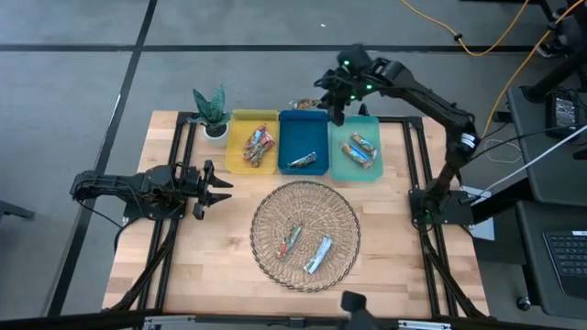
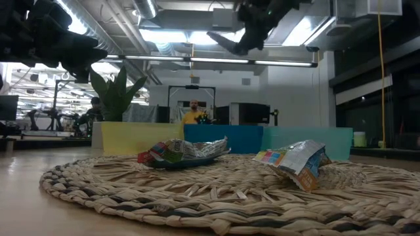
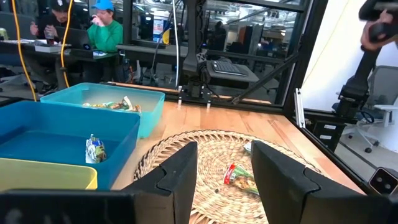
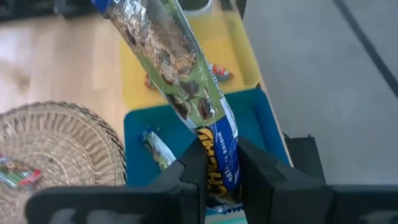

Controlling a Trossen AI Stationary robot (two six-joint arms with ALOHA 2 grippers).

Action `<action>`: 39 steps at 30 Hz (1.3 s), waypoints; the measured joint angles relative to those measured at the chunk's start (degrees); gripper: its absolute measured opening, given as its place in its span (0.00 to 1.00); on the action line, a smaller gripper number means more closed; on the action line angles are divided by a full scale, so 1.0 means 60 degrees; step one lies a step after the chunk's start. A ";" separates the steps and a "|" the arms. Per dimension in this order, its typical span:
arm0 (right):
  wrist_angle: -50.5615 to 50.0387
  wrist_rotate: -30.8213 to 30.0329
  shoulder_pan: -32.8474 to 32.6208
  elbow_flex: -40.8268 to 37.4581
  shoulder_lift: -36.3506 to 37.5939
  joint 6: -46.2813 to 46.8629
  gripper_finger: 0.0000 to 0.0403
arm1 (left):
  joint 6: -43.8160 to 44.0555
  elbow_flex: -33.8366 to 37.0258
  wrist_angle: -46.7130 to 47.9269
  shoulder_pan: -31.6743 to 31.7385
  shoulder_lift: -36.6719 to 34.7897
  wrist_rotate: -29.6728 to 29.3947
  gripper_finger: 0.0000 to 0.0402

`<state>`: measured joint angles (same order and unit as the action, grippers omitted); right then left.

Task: Pick and place Granola Bars by type
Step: Put the blue granola bar into the blue bin

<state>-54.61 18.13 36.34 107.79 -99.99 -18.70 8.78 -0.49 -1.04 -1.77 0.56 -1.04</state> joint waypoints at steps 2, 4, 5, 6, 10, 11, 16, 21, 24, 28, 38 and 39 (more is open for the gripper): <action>0.0020 0.0000 0.0000 0.0000 -0.0299 -0.0153 0.18 | 0.0002 0.0000 0.0001 0.0000 0.0003 0.0000 0.36; 0.0020 0.0007 -0.0004 0.0000 -0.0602 -0.0157 0.18 | 0.0000 0.0000 0.0000 -0.0002 0.0002 0.0000 0.36; 0.0015 0.0007 -0.0004 0.0000 -0.0747 -0.0147 0.18 | 0.0000 0.0000 0.0004 -0.0003 0.0003 0.0000 0.36; 0.0007 0.0007 -0.0002 0.0000 -0.0892 -0.0133 0.18 | 0.0000 0.0000 0.0002 -0.0001 0.0003 0.0000 0.36; -0.0054 0.0004 -0.0004 -0.0007 -0.1417 -0.0089 0.18 | 0.0000 0.0000 0.0002 -0.0001 0.0003 0.0000 0.36; -0.0046 0.0004 -0.0004 -0.0007 -0.1522 -0.0066 0.18 | 0.0001 0.0000 0.0000 -0.0002 0.0003 0.0000 0.36; 0.0023 0.0000 -0.0004 -0.0007 -0.2060 -0.0033 0.18 | 0.0000 0.0000 0.0000 -0.0003 0.0003 0.0000 0.36; 0.0156 -0.0050 -0.0007 -0.0073 -0.2450 -0.0033 0.18 | 0.0002 0.0000 0.0003 -0.0002 0.0003 -0.0001 0.36; 0.0598 -0.0058 -0.0015 -0.0561 -0.2498 -0.0033 0.18 | 0.0003 0.0000 0.0002 0.0001 0.0003 0.0000 0.36; 0.1518 -0.0082 -0.0029 -0.1648 -0.2518 0.0126 0.18 | 0.0002 0.0000 0.0002 -0.0003 0.0003 0.0000 0.36; 0.2536 -0.1039 -0.0074 -0.3175 -0.2520 0.0564 0.18 | 0.0004 0.0000 0.0000 -0.0001 0.0001 0.0000 0.36; 0.2554 -0.1090 -0.0084 -0.3256 -0.2520 0.0561 0.18 | 0.0000 0.0000 0.0001 0.0000 0.0003 0.0000 0.36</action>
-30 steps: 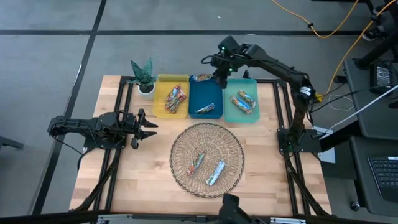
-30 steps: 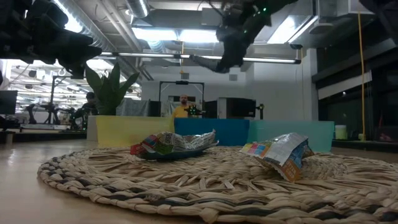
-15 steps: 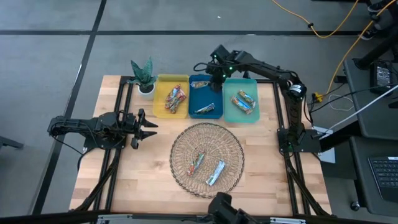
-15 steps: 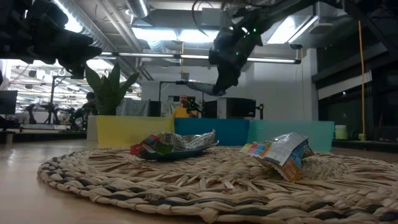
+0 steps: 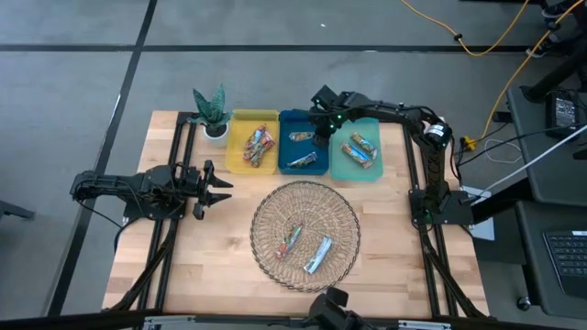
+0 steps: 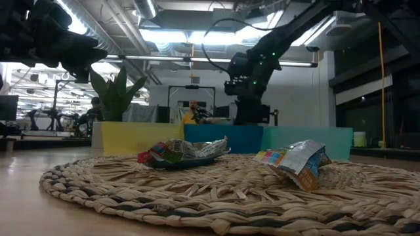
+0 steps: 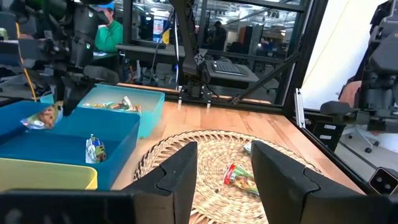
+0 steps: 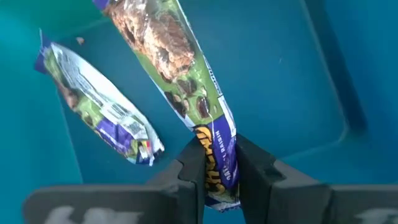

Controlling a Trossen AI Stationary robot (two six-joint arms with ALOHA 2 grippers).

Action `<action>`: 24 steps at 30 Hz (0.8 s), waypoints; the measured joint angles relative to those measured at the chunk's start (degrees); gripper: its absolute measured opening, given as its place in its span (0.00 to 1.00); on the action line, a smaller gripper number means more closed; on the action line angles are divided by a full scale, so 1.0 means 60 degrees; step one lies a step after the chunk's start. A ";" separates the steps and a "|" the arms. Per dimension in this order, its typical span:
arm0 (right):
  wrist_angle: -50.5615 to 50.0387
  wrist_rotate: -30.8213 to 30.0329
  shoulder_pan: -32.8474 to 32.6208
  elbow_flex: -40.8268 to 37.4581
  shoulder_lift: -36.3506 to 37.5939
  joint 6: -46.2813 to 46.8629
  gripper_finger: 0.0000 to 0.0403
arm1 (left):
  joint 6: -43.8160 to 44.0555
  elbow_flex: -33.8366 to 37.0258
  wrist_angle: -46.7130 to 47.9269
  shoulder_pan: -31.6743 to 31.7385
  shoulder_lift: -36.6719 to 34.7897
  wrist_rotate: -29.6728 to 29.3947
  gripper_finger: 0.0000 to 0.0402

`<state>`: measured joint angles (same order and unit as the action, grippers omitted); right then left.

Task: Pick and place Granola Bars by type
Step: Put the blue granola bar into the blue bin

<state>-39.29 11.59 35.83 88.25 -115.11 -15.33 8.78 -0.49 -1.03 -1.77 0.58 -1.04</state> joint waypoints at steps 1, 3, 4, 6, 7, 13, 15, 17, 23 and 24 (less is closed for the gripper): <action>0.0024 0.0000 0.0000 -0.0068 0.0000 -0.0001 0.18 | 0.0000 0.0000 -0.0001 0.0001 0.0000 -0.0001 0.36; 0.0068 0.0000 -0.0022 -0.0143 0.0000 -0.0003 0.18 | 0.0000 0.0000 0.0002 -0.0002 -0.0004 -0.0004 0.36; 0.0125 0.0000 -0.0048 -0.0197 0.0004 -0.0006 0.18 | 0.0000 0.0000 -0.0001 0.0001 -0.0003 0.0000 0.36; 0.0143 0.0003 -0.0099 -0.0263 0.0004 -0.0015 0.18 | 0.0002 0.0000 0.0001 0.0001 0.0000 0.0000 0.36; 0.0118 0.0001 -0.0133 -0.0267 0.0004 -0.0019 0.18 | 0.0000 0.0000 -0.0001 -0.0002 -0.0002 -0.0002 0.36; 0.0225 0.0004 -0.0284 -0.0263 0.0007 0.0013 0.18 | 0.0004 0.0000 -0.0001 0.0001 0.0000 0.0000 0.36; 0.0237 0.0003 -0.0323 -0.0263 0.0007 0.0010 0.19 | 0.0000 0.0000 0.0001 0.0001 -0.0004 0.0000 0.36; 0.0241 0.0004 -0.0343 -0.0263 0.0007 0.0010 0.21 | 0.0000 0.0000 -0.0001 0.0001 0.0000 -0.0004 0.36; 0.0245 -0.0007 -0.0397 -0.0263 0.0007 0.0217 0.31 | 0.0000 0.0000 -0.0001 0.0001 -0.0002 0.0000 0.36; 0.0239 -0.0007 -0.0401 -0.0263 0.0007 0.0235 0.32 | 0.0000 0.0000 -0.0001 -0.0002 -0.0002 -0.0002 0.36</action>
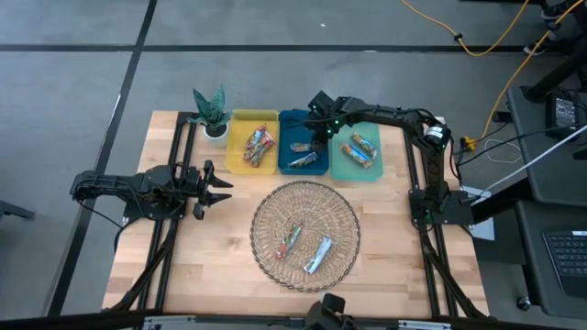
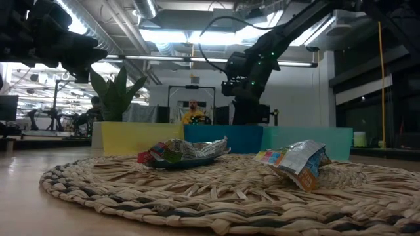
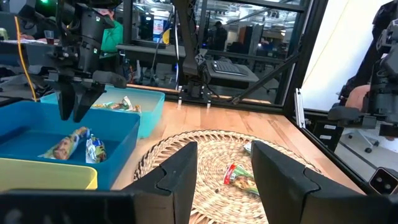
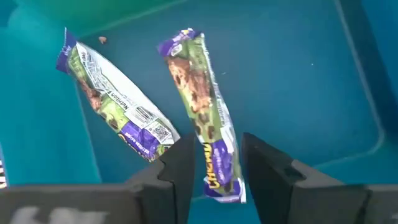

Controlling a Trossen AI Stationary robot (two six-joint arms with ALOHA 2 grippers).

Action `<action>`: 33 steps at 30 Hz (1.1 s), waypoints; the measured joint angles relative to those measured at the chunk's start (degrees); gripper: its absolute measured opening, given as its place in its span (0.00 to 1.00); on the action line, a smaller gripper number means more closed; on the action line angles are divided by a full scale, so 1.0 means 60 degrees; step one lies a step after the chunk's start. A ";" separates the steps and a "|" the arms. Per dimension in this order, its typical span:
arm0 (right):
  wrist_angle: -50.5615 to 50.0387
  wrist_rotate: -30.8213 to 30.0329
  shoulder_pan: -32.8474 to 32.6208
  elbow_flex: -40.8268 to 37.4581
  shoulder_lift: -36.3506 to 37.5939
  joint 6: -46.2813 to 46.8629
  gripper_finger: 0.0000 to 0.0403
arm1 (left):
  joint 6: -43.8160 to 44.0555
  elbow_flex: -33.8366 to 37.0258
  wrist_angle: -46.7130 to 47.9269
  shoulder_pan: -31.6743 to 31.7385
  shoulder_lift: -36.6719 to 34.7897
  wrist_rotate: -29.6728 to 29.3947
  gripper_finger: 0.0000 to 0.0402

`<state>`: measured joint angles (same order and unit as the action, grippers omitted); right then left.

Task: Pick and place Granola Bars by type
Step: Put the blue granola bar into the blue bin, then put the orange granola bar into the green bin

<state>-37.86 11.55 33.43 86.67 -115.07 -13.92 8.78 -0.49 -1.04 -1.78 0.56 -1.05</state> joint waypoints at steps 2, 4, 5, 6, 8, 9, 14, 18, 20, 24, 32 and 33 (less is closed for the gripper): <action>-0.0029 0.0004 -0.0020 0.0008 0.0000 0.0072 0.35 | 0.0000 0.0000 0.0001 0.0004 0.0002 0.0002 0.36; -0.0297 0.0004 -0.0065 0.0119 0.0000 0.0240 0.37 | 0.0000 0.0000 0.0004 0.0003 0.0002 0.0002 0.36; -0.0427 0.0011 -0.0094 0.0188 0.0000 0.0245 0.38 | 0.0000 0.0000 0.0004 0.0003 -0.0001 -0.0001 0.36; -0.0506 0.0026 -0.0138 0.0267 0.0000 0.0245 0.39 | 0.0001 0.0000 0.0000 0.0004 0.0000 0.0002 0.36; -0.0665 0.0048 -0.0261 0.0425 0.0004 0.0249 0.40 | 0.0000 0.0000 0.0001 0.0001 0.0001 0.0002 0.36; -0.0805 0.0058 -0.0332 0.0530 0.0004 0.0252 0.41 | 0.0000 0.0000 0.0003 0.0002 0.0002 -0.0001 0.36; -0.1360 0.0062 -0.0769 0.1082 0.0011 0.0249 0.41 | 0.0000 0.0000 0.0000 0.0002 0.0002 0.0002 0.36; -0.1970 -0.0050 -0.1211 0.1508 0.0013 0.0249 0.39 | 0.0000 0.0000 0.0002 0.0001 0.0002 0.0001 0.36; -0.2426 -0.0064 -0.1434 0.1664 0.0015 0.0315 0.39 | 0.0000 0.0000 0.0004 0.0000 0.0002 -0.0001 0.36; -0.3264 -0.0091 -0.1856 0.1909 0.0015 0.0791 0.38 | 0.0000 0.0000 0.0000 0.0001 0.0001 -0.0001 0.36; -0.3986 -0.0500 -0.2710 0.1978 0.0470 0.1792 0.36 | 0.0003 0.0000 0.0000 0.0004 0.0001 0.0000 0.36; -0.4086 -0.0602 -0.2836 0.1978 0.0538 0.1890 0.36 | 0.0000 0.0000 0.0000 0.0000 -0.0001 -0.0001 0.36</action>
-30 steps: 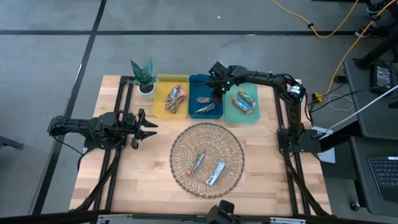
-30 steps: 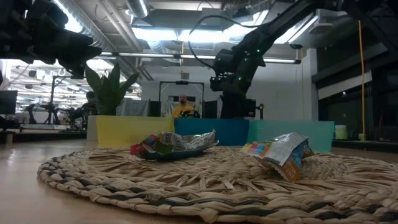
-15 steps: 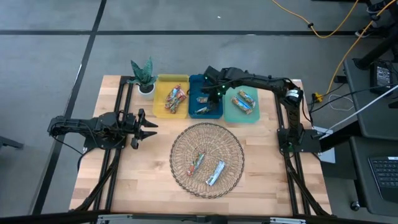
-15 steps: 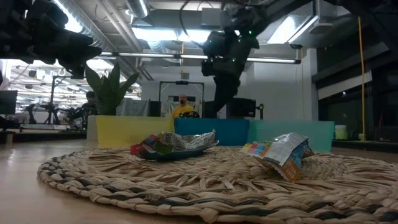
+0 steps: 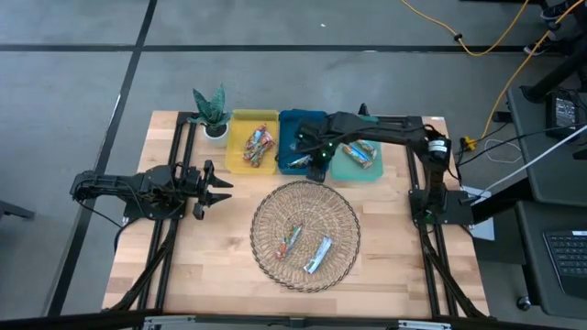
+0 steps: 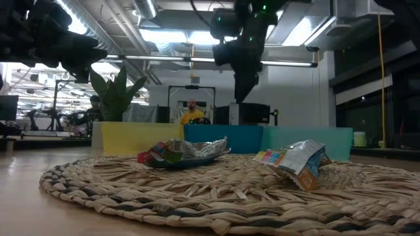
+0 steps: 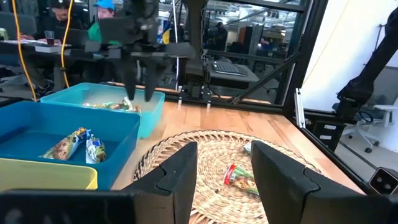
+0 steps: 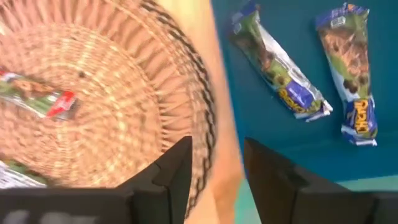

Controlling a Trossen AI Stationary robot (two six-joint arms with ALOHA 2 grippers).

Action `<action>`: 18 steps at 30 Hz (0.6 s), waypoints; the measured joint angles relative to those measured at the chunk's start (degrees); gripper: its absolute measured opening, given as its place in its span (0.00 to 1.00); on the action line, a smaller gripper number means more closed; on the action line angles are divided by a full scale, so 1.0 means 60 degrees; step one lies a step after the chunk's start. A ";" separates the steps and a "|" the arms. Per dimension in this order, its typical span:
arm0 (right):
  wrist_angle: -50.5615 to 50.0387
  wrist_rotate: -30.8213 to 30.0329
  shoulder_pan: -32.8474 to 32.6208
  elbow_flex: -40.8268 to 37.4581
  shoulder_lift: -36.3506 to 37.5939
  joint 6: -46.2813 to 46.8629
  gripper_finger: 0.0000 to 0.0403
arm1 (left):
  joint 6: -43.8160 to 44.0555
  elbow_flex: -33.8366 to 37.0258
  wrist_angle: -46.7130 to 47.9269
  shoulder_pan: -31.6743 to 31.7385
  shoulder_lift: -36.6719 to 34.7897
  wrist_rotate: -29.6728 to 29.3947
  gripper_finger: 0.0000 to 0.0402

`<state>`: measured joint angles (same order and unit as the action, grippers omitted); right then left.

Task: Pick and place Granola Bars by type
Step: Put the orange granola bar into the green bin

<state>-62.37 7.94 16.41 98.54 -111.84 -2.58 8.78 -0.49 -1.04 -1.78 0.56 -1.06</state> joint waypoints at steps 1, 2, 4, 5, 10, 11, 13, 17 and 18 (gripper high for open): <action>-0.0001 -0.0090 -0.0113 0.0000 0.0110 0.0173 0.36 | 0.0000 0.0000 0.0000 0.0002 0.0002 0.0000 0.36; -0.0022 -0.0180 -0.0240 0.0000 0.0212 0.0361 0.36 | 0.0002 0.0000 0.0000 0.0002 0.0002 0.0004 0.36; -0.0132 -0.0334 -0.0495 0.0000 0.0458 0.0681 0.36 | 0.0000 0.0000 0.0003 0.0002 0.0001 0.0007 0.36; -0.0207 -0.0396 -0.0640 -0.0001 0.0560 0.0872 0.36 | 0.0000 0.0000 0.0000 0.0000 0.0000 0.0007 0.36; -0.0612 -0.0506 -0.1445 -0.0004 0.1267 0.1146 0.36 | 0.0001 0.0000 0.0000 0.0004 0.0002 -0.0054 0.36; -0.0717 -0.0504 -0.1628 -0.0004 0.1388 0.1146 0.36 | 0.0000 0.0000 0.0000 0.0002 0.0000 -0.0066 0.36; -0.0941 -0.0501 -0.2001 -0.0004 0.1672 0.1146 0.36 | 0.0000 0.0000 0.0000 0.0001 0.0001 -0.0085 0.36; -0.1277 -0.0470 -0.2739 -0.0004 0.2219 0.1522 0.36 | 0.0000 0.0000 0.0000 0.0000 0.0000 -0.0094 0.36; -0.1338 -0.0439 -0.2927 -0.0004 0.2333 0.1631 0.36 | 0.0000 0.0000 0.0000 0.0001 0.0001 -0.0101 0.36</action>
<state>-70.40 5.31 -1.15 98.52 -97.84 7.20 8.78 -0.49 -1.04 -1.77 0.56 -1.66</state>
